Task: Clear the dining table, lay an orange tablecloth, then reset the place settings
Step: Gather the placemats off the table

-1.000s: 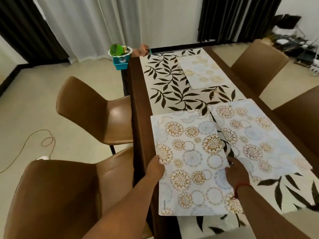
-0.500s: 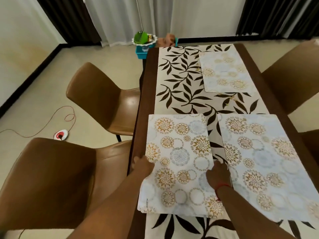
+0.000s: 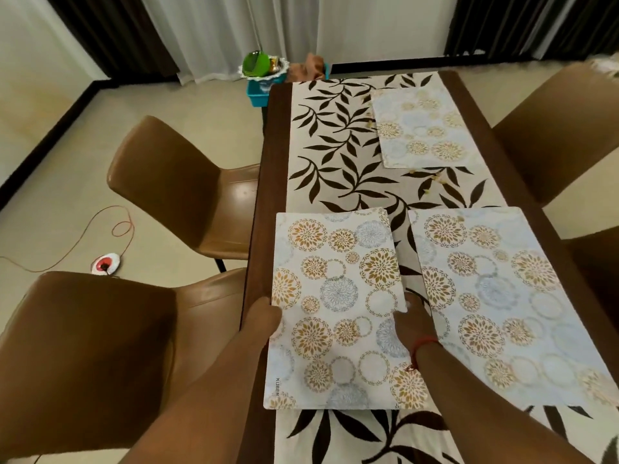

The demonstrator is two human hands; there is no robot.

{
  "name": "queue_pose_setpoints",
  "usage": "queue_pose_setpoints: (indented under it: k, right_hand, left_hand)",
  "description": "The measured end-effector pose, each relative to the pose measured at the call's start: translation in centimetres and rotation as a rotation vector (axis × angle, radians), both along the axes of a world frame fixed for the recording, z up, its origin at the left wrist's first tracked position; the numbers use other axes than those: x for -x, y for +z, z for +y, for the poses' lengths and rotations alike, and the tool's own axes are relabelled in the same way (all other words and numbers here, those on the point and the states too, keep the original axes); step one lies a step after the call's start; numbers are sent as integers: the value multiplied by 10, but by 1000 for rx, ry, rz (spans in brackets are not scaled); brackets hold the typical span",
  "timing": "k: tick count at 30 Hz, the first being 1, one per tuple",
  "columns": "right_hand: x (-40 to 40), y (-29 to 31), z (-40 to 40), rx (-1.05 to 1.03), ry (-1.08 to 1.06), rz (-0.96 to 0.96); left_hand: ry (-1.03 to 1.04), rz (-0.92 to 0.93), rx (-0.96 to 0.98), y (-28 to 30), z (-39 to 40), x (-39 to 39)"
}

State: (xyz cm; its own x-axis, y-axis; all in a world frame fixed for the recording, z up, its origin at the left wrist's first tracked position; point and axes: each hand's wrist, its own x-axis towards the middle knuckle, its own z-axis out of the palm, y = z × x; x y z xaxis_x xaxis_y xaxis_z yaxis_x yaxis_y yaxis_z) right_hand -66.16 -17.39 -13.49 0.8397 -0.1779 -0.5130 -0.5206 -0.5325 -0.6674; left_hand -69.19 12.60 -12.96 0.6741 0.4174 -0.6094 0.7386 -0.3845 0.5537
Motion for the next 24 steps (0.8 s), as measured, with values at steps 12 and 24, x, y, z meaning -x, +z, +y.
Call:
queue_pose_setpoints:
  k: [12,24]
  right_hand:
    - [32,40,-77,27,-289,-196]
    - [-6,40,-277,83,-252,-198]
  left_hand:
    - [-265,-199,-19,18,-88,-29]
    - [-309,-124,34,27,-287,-46]
